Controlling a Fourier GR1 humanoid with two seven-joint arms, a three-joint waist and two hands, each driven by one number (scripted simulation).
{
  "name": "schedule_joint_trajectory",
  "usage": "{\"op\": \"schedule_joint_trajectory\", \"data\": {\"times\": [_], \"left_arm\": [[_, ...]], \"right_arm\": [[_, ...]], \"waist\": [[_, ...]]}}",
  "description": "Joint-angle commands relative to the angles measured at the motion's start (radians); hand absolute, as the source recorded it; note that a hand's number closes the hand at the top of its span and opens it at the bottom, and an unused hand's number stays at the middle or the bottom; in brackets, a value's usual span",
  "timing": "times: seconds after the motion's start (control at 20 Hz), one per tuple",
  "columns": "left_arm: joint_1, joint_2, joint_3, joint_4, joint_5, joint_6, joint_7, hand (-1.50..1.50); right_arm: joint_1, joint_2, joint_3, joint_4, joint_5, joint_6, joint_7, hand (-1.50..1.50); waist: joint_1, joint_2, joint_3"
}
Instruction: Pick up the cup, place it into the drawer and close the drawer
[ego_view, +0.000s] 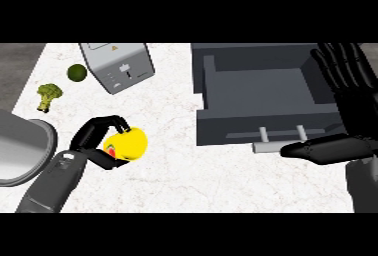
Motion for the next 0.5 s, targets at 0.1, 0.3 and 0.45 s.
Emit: {"op": "schedule_joint_trajectory", "data": {"times": [0.1, 0.3, 0.45], "left_arm": [[0.071, -0.035, 0.236, 0.023, 0.177, 0.318, -0.098, 1.50], [0.080, -0.120, 0.315, -0.005, 0.260, 0.320, -0.182, 1.50], [0.047, -0.140, 0.289, -0.023, 0.247, 0.230, -0.195, 1.50]], "right_arm": [[0.034, -0.005, -0.030, -0.007, -0.003, -0.006, -0.018, -1.50], [0.051, -0.007, -0.032, -0.026, -0.024, 0.009, -0.007, -1.50], [0.049, -0.006, -0.036, -0.012, -0.013, 0.005, -0.012, -1.50]], "waist": [[0.042, -0.009, 0.001], [0.034, -0.015, 0.002], [0.036, -0.015, 0.003]]}}
